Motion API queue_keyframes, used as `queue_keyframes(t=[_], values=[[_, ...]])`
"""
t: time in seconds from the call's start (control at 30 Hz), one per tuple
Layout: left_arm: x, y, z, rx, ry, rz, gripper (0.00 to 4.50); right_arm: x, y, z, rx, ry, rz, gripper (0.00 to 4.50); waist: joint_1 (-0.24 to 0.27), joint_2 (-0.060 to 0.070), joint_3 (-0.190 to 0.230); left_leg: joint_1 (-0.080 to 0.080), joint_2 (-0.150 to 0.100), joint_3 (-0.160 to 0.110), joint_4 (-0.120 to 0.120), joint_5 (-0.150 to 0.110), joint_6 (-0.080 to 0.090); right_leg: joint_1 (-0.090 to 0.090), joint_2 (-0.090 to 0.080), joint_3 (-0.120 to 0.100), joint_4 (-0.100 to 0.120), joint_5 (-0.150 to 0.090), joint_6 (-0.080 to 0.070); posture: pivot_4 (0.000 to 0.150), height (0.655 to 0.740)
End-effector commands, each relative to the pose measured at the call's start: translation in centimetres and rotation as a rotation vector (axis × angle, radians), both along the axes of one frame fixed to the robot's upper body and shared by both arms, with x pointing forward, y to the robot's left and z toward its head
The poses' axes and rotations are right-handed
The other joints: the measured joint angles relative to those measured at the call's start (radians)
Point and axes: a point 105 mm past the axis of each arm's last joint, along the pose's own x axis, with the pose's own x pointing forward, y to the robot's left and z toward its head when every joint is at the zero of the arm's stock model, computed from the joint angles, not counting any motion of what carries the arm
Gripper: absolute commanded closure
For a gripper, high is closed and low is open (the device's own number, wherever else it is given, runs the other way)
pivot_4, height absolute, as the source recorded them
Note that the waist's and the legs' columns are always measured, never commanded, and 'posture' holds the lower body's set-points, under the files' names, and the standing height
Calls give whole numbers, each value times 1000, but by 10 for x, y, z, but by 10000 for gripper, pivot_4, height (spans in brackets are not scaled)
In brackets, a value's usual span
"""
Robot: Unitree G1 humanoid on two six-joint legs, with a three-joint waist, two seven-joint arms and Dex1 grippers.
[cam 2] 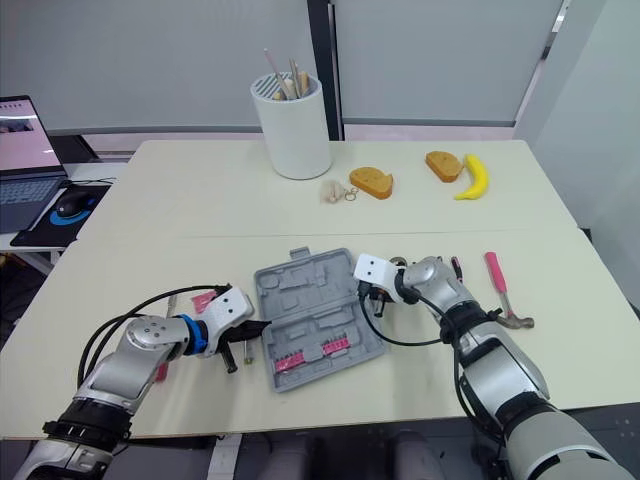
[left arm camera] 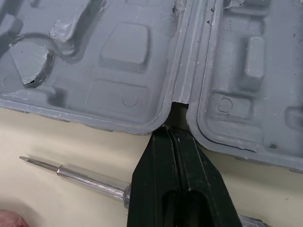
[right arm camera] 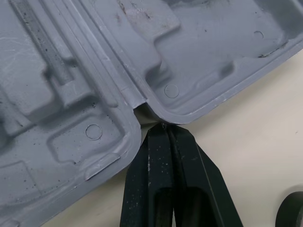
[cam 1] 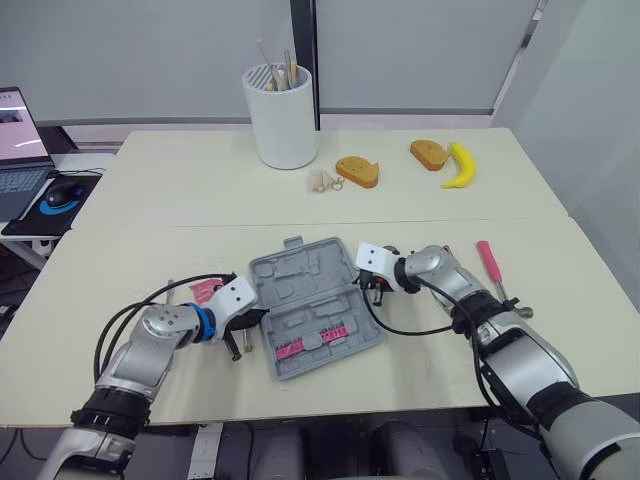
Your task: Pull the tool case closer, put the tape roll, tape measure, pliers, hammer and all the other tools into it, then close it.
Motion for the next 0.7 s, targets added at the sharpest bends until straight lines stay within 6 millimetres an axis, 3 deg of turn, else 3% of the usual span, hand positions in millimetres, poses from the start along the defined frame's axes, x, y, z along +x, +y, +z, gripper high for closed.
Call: queue_keyframes(t=[0.03,0.53,0.7], values=[[5,-20,8,-18,-23,-73,45000,-8,8,9,34,13,66,44753,2,0,0,0,0,0,0,0,0,0,0,0,0,0,0,1500,7303],[-1,-60,11,-23,11,-255,45000,-63,-51,6,86,100,-120,44753,4,0,0,-1,0,-1,0,0,0,0,0,0,-1,0,0,1500,7303],[-8,-67,6,-24,47,-292,45000,-81,-57,4,108,115,-191,44753,3,0,0,-1,0,-1,0,0,0,1,0,0,-1,0,0,1500,7303]])
